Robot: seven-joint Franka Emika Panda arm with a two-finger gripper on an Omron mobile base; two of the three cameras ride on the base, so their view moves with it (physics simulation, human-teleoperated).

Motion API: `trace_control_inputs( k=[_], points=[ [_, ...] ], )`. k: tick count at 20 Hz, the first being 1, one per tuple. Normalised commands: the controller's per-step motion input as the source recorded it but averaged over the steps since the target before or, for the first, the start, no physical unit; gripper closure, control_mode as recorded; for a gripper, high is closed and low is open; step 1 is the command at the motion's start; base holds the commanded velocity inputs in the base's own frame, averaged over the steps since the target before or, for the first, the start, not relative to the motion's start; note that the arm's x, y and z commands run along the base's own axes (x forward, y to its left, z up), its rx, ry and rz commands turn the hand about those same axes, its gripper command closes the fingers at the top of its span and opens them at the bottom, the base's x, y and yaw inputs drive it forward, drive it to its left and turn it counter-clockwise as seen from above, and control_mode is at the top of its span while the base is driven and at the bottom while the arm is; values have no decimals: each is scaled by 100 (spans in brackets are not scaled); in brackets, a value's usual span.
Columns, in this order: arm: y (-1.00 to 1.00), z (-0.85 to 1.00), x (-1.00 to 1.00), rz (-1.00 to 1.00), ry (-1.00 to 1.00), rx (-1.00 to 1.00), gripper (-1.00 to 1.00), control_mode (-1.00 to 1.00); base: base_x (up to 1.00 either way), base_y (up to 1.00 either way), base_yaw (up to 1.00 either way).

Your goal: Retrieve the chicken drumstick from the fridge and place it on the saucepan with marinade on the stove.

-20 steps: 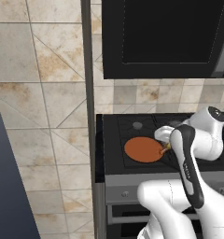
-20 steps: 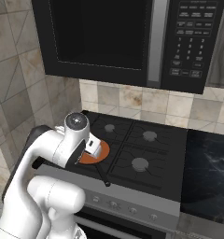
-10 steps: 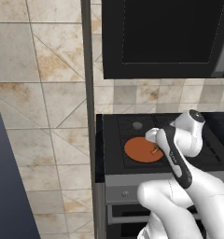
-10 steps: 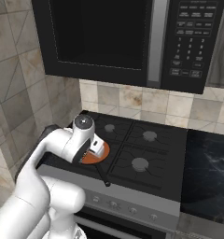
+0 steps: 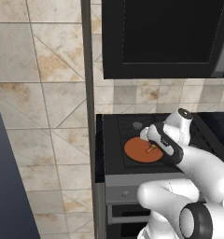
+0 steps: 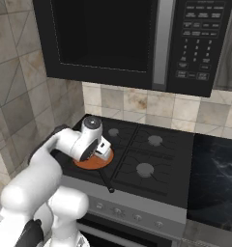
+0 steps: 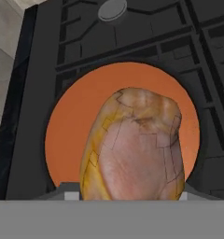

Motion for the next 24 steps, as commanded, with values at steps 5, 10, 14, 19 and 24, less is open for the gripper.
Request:
trace_control_inputs(
  k=[5,10,14,19,24],
  points=[
    [2,-26,34,0,5,1,100,-100,0,0,0],
    [7,-32,25,0,4,1,100,-100,0,0,0],
    [11,-32,31,0,3,0,100,-100,0,0,0],
    [0,-27,36,0,2,0,100,-100,0,0,0],
    [0,-31,26,0,1,0,100,-100,0,0,0]
  ],
)
